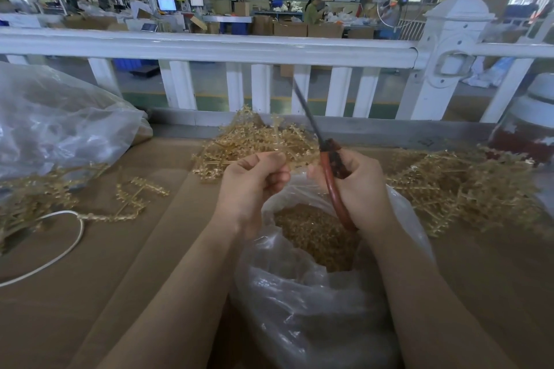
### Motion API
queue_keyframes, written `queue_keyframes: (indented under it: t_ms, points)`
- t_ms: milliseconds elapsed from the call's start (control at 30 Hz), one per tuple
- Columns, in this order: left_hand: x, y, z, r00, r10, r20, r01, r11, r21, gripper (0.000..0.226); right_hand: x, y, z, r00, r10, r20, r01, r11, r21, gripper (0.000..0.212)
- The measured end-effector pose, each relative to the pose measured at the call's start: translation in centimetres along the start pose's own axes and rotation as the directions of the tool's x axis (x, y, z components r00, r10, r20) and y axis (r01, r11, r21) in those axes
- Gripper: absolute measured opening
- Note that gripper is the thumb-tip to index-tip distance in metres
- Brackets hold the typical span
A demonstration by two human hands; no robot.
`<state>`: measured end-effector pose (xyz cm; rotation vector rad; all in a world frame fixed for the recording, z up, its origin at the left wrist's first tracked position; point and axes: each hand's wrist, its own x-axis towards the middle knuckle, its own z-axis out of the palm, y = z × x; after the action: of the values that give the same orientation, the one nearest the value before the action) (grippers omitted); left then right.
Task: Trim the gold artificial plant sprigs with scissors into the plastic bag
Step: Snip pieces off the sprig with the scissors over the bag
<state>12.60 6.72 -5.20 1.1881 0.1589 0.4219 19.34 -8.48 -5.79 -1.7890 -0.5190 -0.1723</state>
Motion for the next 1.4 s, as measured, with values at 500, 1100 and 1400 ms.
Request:
queue_keyframes:
  t_ms: [500,1100,1400]
  points:
    - [-0.3,0.1,0.4,0.971,-0.075,0.225,0.063,0.996,0.060,0.020,0.6,-0.6,-1.7,0.938,0.113,0.327,-0.313,0.679,0.664,0.024]
    - [-0.5,-0.2,0.7,0.970,-0.036,0.240,0.022,0.998,0.060,0.011,0.8,0.5,-1.4,0.937,0.081,0.339,-0.291,0.720,0.630,0.020]
    - [-1.0,-0.4,1.2,0.962,0.061,0.266,-0.115,0.974,0.194,0.019,0.7,0.5,-1.3,0.939,0.077,0.334,-0.281,0.733,0.620,0.020]
